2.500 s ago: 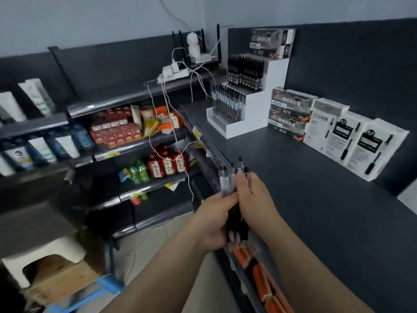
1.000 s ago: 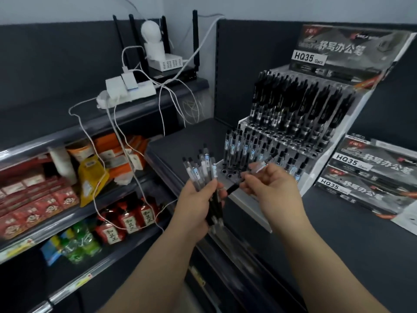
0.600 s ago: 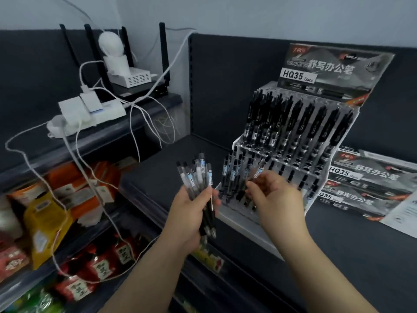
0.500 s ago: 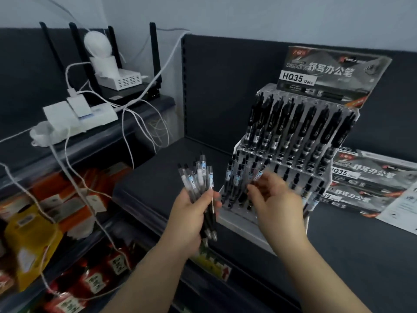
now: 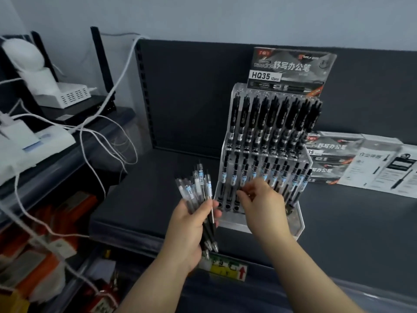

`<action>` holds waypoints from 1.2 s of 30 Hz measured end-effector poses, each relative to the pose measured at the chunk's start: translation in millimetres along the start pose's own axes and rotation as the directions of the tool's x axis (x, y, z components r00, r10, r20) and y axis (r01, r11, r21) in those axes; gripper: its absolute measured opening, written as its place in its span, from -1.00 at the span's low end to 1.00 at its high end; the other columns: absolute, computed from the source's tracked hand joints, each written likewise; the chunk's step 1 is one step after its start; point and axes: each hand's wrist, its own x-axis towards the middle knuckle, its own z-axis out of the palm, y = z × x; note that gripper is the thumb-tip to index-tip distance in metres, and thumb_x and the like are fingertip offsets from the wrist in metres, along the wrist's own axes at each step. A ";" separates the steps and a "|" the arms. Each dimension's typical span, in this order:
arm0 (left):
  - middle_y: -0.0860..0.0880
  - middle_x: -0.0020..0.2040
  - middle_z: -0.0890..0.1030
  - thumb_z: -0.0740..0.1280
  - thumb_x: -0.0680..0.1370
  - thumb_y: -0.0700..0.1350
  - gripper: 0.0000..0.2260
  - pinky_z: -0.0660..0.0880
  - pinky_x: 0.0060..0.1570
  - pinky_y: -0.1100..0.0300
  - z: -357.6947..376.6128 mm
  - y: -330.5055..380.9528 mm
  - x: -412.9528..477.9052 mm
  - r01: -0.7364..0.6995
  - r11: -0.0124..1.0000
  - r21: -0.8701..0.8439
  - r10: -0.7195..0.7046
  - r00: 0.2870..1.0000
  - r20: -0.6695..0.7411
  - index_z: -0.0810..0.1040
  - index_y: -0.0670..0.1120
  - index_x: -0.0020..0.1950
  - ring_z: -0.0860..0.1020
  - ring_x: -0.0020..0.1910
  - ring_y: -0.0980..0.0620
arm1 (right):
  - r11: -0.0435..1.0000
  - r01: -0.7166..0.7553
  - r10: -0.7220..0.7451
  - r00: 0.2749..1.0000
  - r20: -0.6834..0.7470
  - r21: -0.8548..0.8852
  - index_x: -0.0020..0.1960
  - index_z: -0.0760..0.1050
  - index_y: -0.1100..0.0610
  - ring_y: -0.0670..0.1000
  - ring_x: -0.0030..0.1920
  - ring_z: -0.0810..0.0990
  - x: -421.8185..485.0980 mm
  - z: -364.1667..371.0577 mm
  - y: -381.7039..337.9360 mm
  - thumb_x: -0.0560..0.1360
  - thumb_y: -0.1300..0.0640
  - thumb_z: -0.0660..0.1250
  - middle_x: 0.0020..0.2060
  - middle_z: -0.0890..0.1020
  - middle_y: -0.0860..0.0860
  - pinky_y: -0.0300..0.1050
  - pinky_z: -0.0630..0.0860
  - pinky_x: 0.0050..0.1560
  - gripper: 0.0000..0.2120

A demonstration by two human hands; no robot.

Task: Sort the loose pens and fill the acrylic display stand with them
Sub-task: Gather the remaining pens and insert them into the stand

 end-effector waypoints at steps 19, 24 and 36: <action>-0.09 -0.17 0.69 0.27 0.56 -0.28 -0.88 0.56 -0.11 0.06 -1.2 -0.2 -9.3 0.031 0.998 0.057 -0.040 0.985 0.165 0.57 -0.16 0.02 0.66 -0.17 -0.03 | 0.919 -0.181 0.071 0.949 0.306 0.349 -0.17 0.63 0.07 0.02 -0.25 0.67 -27.3 -8.2 -24.6 0.48 0.11 0.36 -0.34 0.68 0.01 -0.12 0.62 -0.16 -0.90; -0.12 -0.11 0.69 0.30 0.55 -0.25 -0.89 0.56 -0.05 0.00 5.6 -2.9 -10.5 0.010 0.999 0.043 -0.018 0.983 0.181 0.58 -0.15 0.04 0.67 -0.10 -0.08 | 0.928 -0.153 0.077 0.971 0.228 0.339 -0.22 0.59 0.12 -0.06 -0.43 0.59 -28.0 -11.6 -25.7 0.48 0.16 0.33 -0.44 0.63 -0.02 -0.19 0.55 -0.37 -0.88; -0.03 -0.25 0.55 0.28 0.55 -0.27 -0.92 0.54 -0.16 0.07 2.0 -8.8 0.6 0.018 0.999 0.042 -0.021 0.995 0.094 0.53 -0.18 0.02 0.52 -0.23 0.04 | 0.929 0.009 0.062 0.982 -0.181 0.370 -0.04 0.53 0.11 -0.21 -0.46 0.43 -0.9 -33.9 -10.7 0.54 0.11 0.27 -0.29 0.61 -0.03 -0.37 0.35 -0.47 -0.90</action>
